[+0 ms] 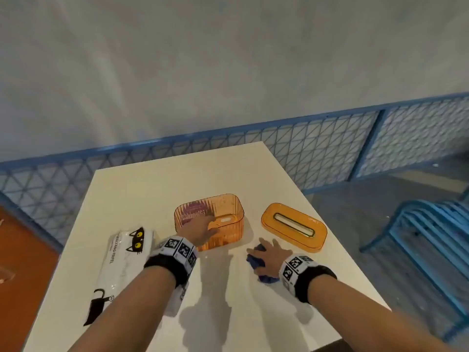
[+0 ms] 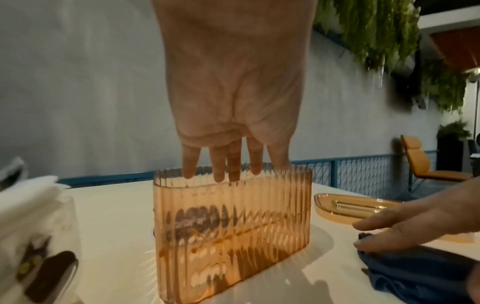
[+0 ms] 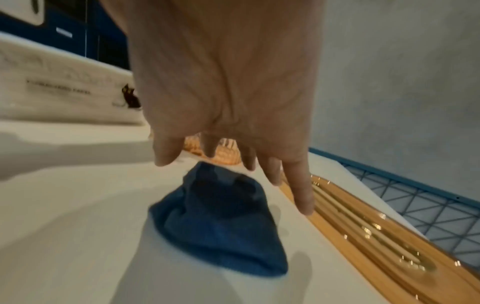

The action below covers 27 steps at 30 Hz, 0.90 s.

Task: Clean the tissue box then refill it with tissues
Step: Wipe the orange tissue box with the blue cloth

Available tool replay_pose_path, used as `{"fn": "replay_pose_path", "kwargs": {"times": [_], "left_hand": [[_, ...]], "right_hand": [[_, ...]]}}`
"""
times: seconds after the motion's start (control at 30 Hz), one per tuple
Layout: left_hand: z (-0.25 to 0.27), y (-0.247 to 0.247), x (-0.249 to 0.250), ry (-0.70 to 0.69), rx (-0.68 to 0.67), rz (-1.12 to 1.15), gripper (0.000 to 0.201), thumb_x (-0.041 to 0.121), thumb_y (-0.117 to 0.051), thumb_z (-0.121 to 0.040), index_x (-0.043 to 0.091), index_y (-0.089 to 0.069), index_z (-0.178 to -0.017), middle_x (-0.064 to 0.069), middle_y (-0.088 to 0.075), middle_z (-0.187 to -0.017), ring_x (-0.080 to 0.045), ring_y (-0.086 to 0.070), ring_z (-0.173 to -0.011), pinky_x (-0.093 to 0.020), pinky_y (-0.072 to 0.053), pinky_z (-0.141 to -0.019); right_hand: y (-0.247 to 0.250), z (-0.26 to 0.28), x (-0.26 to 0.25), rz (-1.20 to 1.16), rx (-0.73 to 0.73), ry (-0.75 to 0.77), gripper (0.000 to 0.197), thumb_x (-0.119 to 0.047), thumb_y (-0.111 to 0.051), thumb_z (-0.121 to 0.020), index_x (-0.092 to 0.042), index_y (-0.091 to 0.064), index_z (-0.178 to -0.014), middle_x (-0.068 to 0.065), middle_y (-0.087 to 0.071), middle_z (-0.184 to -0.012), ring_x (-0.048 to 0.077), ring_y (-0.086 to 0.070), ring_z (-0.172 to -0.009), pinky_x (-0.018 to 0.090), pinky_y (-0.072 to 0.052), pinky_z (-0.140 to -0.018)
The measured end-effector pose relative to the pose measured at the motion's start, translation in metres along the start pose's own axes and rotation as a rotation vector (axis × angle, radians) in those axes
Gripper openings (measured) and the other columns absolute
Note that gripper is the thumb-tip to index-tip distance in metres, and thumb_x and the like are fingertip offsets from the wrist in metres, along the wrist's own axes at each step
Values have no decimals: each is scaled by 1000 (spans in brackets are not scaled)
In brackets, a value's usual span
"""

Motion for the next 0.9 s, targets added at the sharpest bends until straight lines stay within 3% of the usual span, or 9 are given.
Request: {"fn": "replay_pose_path", "kwargs": {"times": [0.13, 0.3, 0.43, 0.5, 0.63, 0.7, 0.77, 0.83, 0.9], "left_hand": [[-11, -17, 12, 14, -147, 4, 45, 37, -42, -98, 17, -42, -139, -8, -50, -140, -25, -51, -124, -38, -40, -106], [-19, -22, 27, -16, -157, -77, 38, 32, -35, -100, 21, -49, -134, -7, -58, -130, -25, -58, -113, -35, -45, -97], [-19, -17, 27, -37, -135, -16, 33, 29, -33, -100, 22, -57, -121, -5, -64, -118, -23, -61, -105, -38, -48, -94], [-16, -6, 23, -43, -76, 116, 30, 29, -34, -100, 22, -60, -114, -2, -67, -110, -20, -63, -102, -38, -50, -91], [4, 36, 19, -18, 78, 652, 23, 26, -37, -101, 25, -61, -101, 2, -70, -91, -15, -68, -80, -28, -52, -66], [17, 57, 23, -15, 114, 884, 26, 28, -35, -102, 26, -61, -102, 3, -73, -92, -15, -71, -81, -30, -54, -68], [29, 75, 32, -56, 157, 1017, 27, 29, -34, -102, 29, -61, -100, 8, -73, -90, -8, -72, -77, -23, -55, -66], [38, 90, 45, -104, 175, 1132, 27, 29, -34, -102, 28, -61, -103, 5, -72, -93, -8, -72, -79, -23, -55, -66], [46, 101, 57, -136, 214, 1206, 28, 30, -34, -101, 25, -60, -110, -2, -72, -101, -16, -71, -90, -30, -56, -75]], "right_hand": [[-19, -7, 1, 23, 25, -40, 65, -46, -44, -93, -45, -7, -146, -3, 8, -159, 40, 3, -144, 61, -30, -106], [-17, -15, 2, 86, 152, -6, 61, -26, -46, -95, -36, -15, -146, 5, -4, -157, 41, -16, -137, 52, -38, -102], [-9, -24, 7, 37, 226, 38, 53, -24, -43, -98, -29, -22, -146, 6, -19, -153, 36, -26, -132, 44, -41, -100], [11, -22, 14, -211, 294, 37, 49, -25, -42, -99, -25, -29, -146, 7, -28, -150, 31, -34, -129, 37, -39, -103], [96, 10, 27, -700, 625, 72, 54, -6, -47, -93, -15, -33, -145, 10, -40, -138, 24, -45, -122, 19, -35, -96], [148, 38, 17, -768, 841, 151, 55, -4, -49, -92, -15, -35, -143, 10, -43, -133, 24, -46, -120, 21, -36, -99], [193, 62, -2, -793, 975, 229, 56, -10, -52, -92, -18, -34, -144, 7, -42, -135, 23, -45, -121, 29, -38, -104], [226, 77, -27, -705, 1028, 264, 56, -23, -51, -94, -23, -30, -146, 4, -36, -142, 21, -36, -126, 27, -29, -105], [241, 87, -55, -509, 1028, 252, 57, -42, -39, -96, -28, -22, -148, 1, -25, -152, 22, -23, -135, 33, -24, -109]]}}
Point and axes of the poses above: each hand's wrist, its own z-axis away from the middle knuckle, its own y-axis out of the back of the hand, x = y × z, the point moved 8 cm from there along -z, towards the middle knuckle
